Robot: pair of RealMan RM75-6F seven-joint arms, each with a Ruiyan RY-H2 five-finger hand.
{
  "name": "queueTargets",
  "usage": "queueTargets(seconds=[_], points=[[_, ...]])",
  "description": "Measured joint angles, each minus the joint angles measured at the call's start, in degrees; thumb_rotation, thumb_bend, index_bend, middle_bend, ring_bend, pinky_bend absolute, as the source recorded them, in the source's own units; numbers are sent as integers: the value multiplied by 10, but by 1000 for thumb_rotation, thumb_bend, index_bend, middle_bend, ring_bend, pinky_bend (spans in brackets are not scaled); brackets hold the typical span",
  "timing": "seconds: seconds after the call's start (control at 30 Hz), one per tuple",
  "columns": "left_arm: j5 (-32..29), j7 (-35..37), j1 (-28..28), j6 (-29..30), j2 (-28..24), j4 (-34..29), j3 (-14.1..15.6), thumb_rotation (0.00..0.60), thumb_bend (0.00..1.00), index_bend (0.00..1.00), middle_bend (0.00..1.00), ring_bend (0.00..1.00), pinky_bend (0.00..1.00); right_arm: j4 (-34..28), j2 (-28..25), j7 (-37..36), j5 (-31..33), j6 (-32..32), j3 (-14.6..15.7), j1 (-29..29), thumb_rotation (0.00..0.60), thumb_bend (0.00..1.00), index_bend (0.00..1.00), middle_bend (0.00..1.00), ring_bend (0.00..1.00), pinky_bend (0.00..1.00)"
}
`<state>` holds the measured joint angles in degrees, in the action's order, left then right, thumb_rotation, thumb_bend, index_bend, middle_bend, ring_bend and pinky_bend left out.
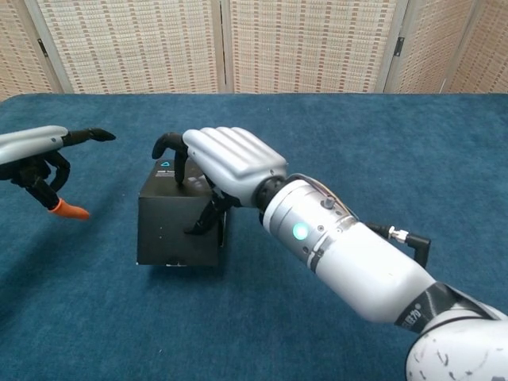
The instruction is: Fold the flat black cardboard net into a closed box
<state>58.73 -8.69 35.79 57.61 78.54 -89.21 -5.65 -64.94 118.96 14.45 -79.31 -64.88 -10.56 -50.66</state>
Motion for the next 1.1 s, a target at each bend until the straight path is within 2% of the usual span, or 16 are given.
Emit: queueTargets(seconds=[0.27, 0.63, 0.7, 0.83, 0.93, 1.03, 1.1], points=[[-9, 12, -7, -4, -11, 2, -16, 600, 183, 0, 0, 695, 942, 95, 34, -10, -50, -26, 27, 7, 600, 47, 308, 419, 725, 1000], [0, 38, -1, -45, -12, 13, -21, 600, 183, 0, 0, 685, 942, 181, 66, -19, -90, -48, 26, 1, 600, 60, 315, 433, 727, 1000], [3, 44, -1, -49, -15, 13, -23, 600, 183, 0, 0, 684, 942, 194, 73, -20, -92, -44, 27, 1, 600, 122, 327, 461, 727, 1000], [9, 57, -2, -53, -18, 13, -25, 600, 184, 0, 0, 683, 942, 219, 84, -19, -98, -41, 31, -1, 600, 359, 356, 528, 727, 1000], [13, 68, -3, -55, -20, 15, -27, 600, 184, 0, 0, 682, 942, 238, 92, -13, -103, -39, 34, -1, 600, 467, 375, 571, 730, 1000], [19, 75, -5, -56, -21, 17, -29, 600, 185, 0, 0, 682, 943, 253, 98, -10, -108, -38, 36, -1, 600, 537, 398, 614, 737, 1000], [22, 78, -7, -56, -23, 18, -29, 600, 185, 0, 0, 682, 943, 256, 100, -12, -110, -40, 35, -1, 600, 544, 402, 620, 738, 1000]])
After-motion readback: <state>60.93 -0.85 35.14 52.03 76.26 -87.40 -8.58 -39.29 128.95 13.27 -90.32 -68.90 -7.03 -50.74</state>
